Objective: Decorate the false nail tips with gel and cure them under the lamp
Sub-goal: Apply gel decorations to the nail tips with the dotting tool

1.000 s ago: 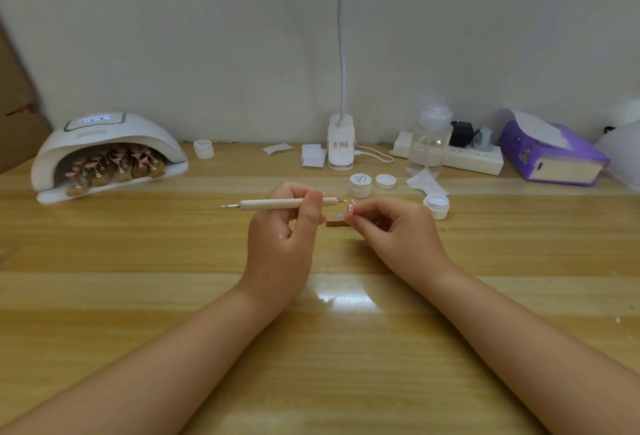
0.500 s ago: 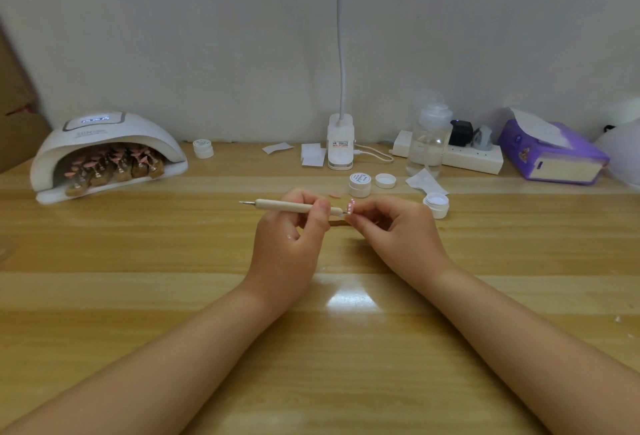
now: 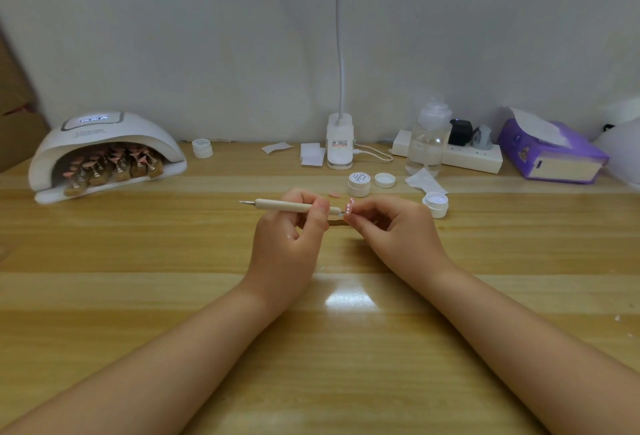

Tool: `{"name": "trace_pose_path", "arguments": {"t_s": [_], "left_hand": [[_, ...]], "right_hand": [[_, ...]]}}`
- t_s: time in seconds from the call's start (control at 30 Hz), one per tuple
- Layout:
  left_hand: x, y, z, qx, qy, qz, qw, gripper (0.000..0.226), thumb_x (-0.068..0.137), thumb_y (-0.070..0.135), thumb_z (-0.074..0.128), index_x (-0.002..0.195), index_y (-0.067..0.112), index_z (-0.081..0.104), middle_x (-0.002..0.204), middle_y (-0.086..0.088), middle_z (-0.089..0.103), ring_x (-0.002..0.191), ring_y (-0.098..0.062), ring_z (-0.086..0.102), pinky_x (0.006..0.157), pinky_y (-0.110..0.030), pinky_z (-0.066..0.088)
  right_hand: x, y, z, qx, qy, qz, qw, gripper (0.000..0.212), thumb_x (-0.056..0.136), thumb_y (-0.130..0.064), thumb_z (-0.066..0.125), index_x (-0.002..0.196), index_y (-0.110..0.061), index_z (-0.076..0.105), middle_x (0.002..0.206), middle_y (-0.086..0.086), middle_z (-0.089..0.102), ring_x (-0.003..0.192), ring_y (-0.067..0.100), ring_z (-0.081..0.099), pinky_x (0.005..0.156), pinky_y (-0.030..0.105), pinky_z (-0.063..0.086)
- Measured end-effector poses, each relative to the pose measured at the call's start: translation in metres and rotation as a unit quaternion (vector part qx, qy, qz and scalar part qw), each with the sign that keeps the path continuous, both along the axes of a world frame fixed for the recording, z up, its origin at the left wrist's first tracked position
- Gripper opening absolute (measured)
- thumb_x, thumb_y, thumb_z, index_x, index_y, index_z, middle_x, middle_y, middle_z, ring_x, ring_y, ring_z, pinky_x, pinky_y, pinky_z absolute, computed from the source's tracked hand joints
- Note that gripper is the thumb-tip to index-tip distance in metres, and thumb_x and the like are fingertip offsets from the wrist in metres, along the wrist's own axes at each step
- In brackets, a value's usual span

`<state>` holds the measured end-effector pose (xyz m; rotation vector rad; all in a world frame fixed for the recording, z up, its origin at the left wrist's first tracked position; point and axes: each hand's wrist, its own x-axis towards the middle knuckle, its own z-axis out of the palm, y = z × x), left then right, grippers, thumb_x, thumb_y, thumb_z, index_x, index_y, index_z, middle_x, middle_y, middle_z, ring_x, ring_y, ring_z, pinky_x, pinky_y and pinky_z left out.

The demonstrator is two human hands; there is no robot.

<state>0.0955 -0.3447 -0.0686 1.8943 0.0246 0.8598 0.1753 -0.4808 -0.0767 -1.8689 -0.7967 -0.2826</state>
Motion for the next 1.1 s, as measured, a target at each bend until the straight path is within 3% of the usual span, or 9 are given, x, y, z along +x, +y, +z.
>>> {"name": "trace_pose_path", "arguments": {"t_s": [0.17,0.33,0.47,0.67,0.87,1.1], "left_hand": [[0.0001,0.0005,-0.0003,-0.003,0.002,0.002,1.000,0.019,0.088,0.033,0.050,0.072,0.025,0.056,0.065,-0.003,0.061,0.059,-0.016,0.053,0.054,-0.022,0.039],[0.0002,0.0010,-0.0011,0.002,0.004,0.002,1.000,0.018,0.088,0.033,0.049,0.072,0.026,0.056,0.067,-0.001,0.062,0.059,-0.015,0.054,0.053,-0.020,0.039],[0.0006,0.0015,-0.0010,0.007,0.003,-0.002,1.000,0.019,0.089,0.033,0.049,0.072,0.026,0.056,0.069,0.001,0.061,0.054,-0.008,0.051,0.051,-0.015,0.037],[0.0005,0.0010,-0.0016,0.002,0.004,0.002,1.000,0.018,0.088,0.033,0.049,0.072,0.027,0.056,0.066,-0.004,0.061,0.059,-0.017,0.053,0.054,-0.024,0.039],[0.0004,0.0013,-0.0010,0.007,0.008,0.001,1.000,0.019,0.088,0.033,0.049,0.072,0.026,0.055,0.063,-0.003,0.060,0.052,-0.007,0.048,0.051,-0.019,0.036],[0.0010,0.0013,-0.0017,0.010,0.006,0.005,1.000,0.020,0.088,0.033,0.049,0.073,0.022,0.056,0.063,-0.004,0.061,0.056,-0.015,0.051,0.052,-0.022,0.037]], "right_hand": [[0.0003,0.0004,-0.0001,0.002,0.001,-0.005,1.000,0.007,0.079,-0.014,0.074,0.086,-0.014,0.074,0.073,-0.004,0.070,0.066,0.010,0.060,0.069,0.022,0.048],[0.0000,0.0009,0.0004,0.003,-0.006,-0.002,1.000,0.007,0.079,-0.012,0.074,0.086,-0.014,0.074,0.072,-0.005,0.069,0.066,0.007,0.059,0.066,0.015,0.045],[-0.0001,0.0006,0.0009,0.004,-0.012,0.000,1.000,0.008,0.079,-0.011,0.074,0.087,-0.013,0.074,0.073,-0.003,0.070,0.067,0.010,0.060,0.064,0.018,0.048],[0.0000,0.0002,0.0004,0.004,-0.018,-0.003,1.000,0.007,0.079,-0.012,0.074,0.086,-0.014,0.075,0.073,-0.001,0.071,0.066,0.012,0.061,0.068,0.028,0.051],[0.0000,0.0002,0.0002,0.006,-0.019,-0.003,1.000,0.007,0.079,-0.012,0.074,0.086,-0.015,0.075,0.072,-0.003,0.069,0.066,0.011,0.060,0.065,0.023,0.049],[0.0011,0.0006,-0.0002,0.009,-0.006,-0.003,1.000,0.007,0.079,-0.012,0.074,0.086,-0.015,0.074,0.073,-0.002,0.070,0.066,0.012,0.060,0.068,0.025,0.049]]}}
